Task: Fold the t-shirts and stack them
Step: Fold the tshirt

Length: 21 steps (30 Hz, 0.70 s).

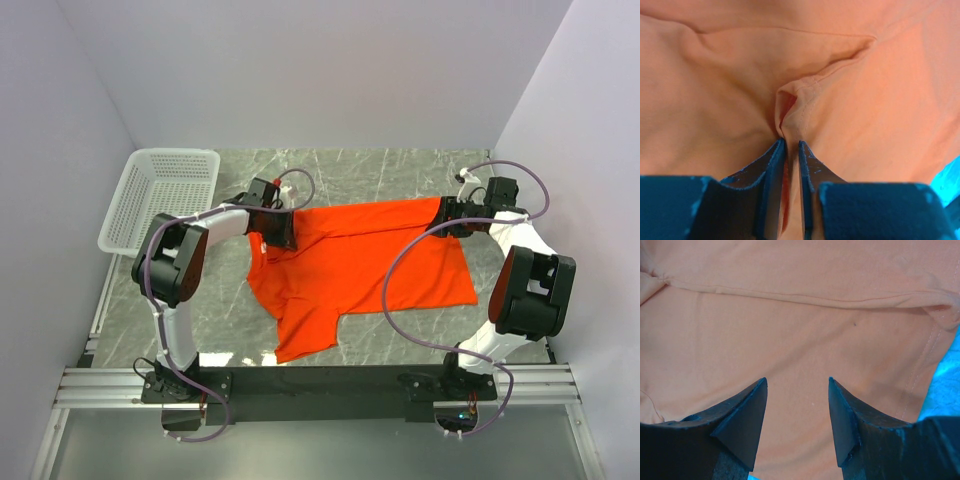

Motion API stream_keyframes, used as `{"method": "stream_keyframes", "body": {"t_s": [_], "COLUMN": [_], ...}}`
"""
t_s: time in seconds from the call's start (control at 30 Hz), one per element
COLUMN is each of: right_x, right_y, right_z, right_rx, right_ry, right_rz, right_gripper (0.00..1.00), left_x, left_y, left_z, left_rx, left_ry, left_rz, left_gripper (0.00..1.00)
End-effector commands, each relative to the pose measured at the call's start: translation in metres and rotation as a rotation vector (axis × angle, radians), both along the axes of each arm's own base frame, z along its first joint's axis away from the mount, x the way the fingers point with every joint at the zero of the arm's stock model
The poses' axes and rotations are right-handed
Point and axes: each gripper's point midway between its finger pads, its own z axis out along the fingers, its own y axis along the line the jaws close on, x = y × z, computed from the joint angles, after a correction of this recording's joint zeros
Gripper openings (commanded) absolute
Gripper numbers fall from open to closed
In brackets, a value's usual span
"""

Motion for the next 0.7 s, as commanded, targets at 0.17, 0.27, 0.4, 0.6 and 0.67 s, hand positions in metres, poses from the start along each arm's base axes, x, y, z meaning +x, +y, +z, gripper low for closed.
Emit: {"method": "stream_keyframes", "body": {"t_s": [0.17, 0.27, 0.4, 0.6, 0.67], "right_x": [0.006, 0.006, 0.005, 0.006, 0.005], "right_y": [0.001, 0.0, 0.0, 0.0, 0.001], "right_z": [0.019, 0.02, 0.019, 0.019, 0.019], "right_rx": [-0.014, -0.015, -0.015, -0.015, -0.011], "right_ry": [-0.071, -0.074, -0.071, -0.074, -0.071], "right_rz": [0.0, 0.0, -0.001, -0.002, 0.001], "right_gripper": [0.59, 0.59, 0.59, 0.59, 0.59], "left_x": [-0.017, -0.025, -0.035, -0.033, -0.03], "left_y": [-0.019, -0.018, -0.017, -0.013, -0.014], "left_z": [0.029, 0.028, 0.03, 0.068, 0.079], "left_rx": [-0.052, -0.055, -0.055, -0.082, -0.101], "left_ry": [-0.062, -0.06, -0.08, -0.232, -0.287], "left_rz": [-0.125, -0.15, -0.178, -0.161, -0.152], "left_gripper": [0.2, 0.2, 0.24, 0.35, 0.37]}}
